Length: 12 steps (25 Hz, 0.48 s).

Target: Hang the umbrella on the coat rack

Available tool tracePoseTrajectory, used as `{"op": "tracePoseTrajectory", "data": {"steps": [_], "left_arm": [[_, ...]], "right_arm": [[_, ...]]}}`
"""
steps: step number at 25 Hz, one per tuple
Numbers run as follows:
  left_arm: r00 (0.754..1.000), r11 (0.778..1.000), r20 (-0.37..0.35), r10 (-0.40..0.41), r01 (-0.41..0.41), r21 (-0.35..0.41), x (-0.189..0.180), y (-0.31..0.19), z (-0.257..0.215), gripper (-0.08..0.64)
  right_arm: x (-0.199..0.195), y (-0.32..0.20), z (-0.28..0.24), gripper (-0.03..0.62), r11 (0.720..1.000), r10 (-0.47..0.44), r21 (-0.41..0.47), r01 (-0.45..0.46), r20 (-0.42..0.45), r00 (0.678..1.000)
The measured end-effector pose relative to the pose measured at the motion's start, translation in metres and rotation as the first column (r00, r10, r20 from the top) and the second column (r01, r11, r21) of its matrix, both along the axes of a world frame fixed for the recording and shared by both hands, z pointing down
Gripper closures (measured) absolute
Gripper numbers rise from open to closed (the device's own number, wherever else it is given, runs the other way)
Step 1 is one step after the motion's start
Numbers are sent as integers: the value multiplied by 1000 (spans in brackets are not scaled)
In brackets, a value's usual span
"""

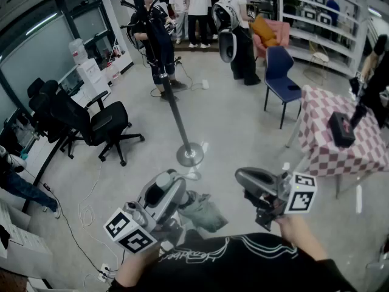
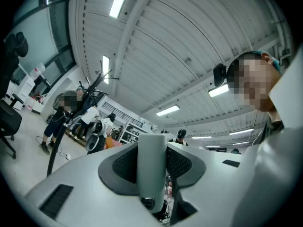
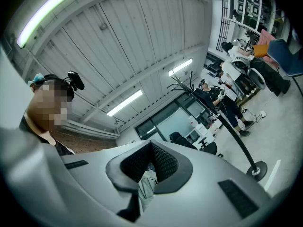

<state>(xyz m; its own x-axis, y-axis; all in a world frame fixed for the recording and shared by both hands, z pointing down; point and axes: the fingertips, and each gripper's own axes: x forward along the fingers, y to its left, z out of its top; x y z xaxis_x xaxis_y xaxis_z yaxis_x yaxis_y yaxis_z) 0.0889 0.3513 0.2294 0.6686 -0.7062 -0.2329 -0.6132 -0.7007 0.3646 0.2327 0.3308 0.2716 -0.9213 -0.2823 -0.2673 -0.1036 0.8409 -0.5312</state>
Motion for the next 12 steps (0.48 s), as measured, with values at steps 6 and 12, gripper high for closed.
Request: {"op": "tracePoseTrajectory", "data": {"steps": [6, 12], "left_arm": [[999, 1000, -28, -17, 17, -3, -11, -5, 0, 419], [1000, 1000, -19, -16, 16, -5, -19, -14, 3, 419]], "right_arm": [[-10, -5, 2, 580, 1000, -15, -7, 15, 1, 1000], [-24, -13, 7, 580, 1000, -18, -19, 18, -15, 1000]]}}
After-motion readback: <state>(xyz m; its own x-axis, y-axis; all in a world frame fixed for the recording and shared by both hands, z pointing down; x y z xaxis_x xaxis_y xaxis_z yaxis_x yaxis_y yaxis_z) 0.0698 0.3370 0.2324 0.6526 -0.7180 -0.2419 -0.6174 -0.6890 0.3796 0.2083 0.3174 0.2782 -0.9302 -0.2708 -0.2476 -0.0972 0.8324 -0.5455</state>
